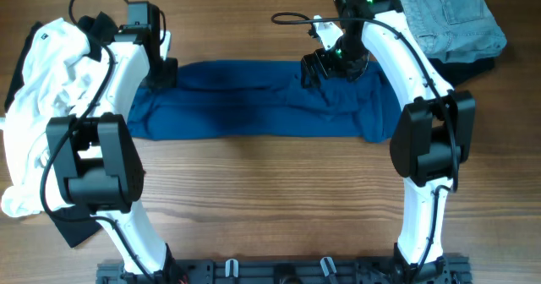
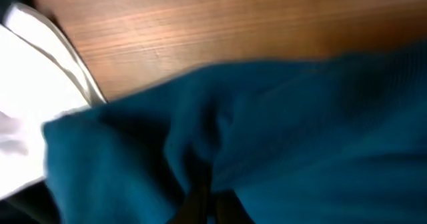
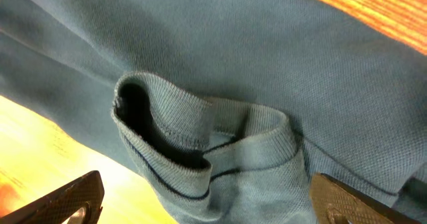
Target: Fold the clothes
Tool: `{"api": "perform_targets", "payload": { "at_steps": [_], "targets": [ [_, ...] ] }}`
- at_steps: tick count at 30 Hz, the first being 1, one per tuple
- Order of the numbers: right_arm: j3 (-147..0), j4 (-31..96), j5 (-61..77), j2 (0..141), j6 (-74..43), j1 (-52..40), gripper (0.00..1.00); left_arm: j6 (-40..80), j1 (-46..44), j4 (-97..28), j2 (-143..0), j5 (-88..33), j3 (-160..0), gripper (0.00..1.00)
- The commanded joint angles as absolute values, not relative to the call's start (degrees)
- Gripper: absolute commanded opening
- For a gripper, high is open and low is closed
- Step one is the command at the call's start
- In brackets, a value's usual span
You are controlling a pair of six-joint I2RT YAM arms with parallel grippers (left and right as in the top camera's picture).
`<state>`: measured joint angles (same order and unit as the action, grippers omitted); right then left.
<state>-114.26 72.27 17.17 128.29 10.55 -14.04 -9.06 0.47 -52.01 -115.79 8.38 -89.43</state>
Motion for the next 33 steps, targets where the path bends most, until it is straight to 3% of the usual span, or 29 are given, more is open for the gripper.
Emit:
{"api": "perform_targets", "payload": {
  "at_steps": [1, 3, 5, 6, 9, 21, 33],
  "targets": [
    [-115.5, 71.9, 18.5, 126.7, 10.5, -13.9, 1.00, -8.3, 0.5, -57.6, -115.3, -0.6, -90.2, 0.12],
    [-115.5, 72.0, 18.5, 126.7, 10.5, -13.9, 1.00, -8.3, 0.5, -60.8, -115.3, -2.8, -90.2, 0.33],
    [-115.5, 72.0, 18.5, 126.7, 10.5, -13.9, 1.00, -7.9, 0.5, -63.4, -115.3, -3.5, -90.2, 0.46],
    [-115.5, 72.0, 18.5, 126.7, 10.5, -13.9, 1.00, -6.8, 0.5, -64.2, -115.3, -3.3, -90.2, 0.75],
    [-115.5, 72.4, 17.3, 126.7, 10.5, -13.8, 1.00, -1.3, 0.5, -64.8, -114.5, -2.5, -90.3, 1.00],
    [-115.5, 74.7, 20.1, 121.3, 10.3, -13.6, 0.99, 20.5, 0.5, -62.3, -100.9, -8.3, -94.3, 1.00],
    [-115.5, 76.2, 21.5, 110.1, 10.1, -13.6, 1.00, 23.0, 0.5, -67.6, -99.9, -9.1, -92.8, 1.00]
  ]
}}
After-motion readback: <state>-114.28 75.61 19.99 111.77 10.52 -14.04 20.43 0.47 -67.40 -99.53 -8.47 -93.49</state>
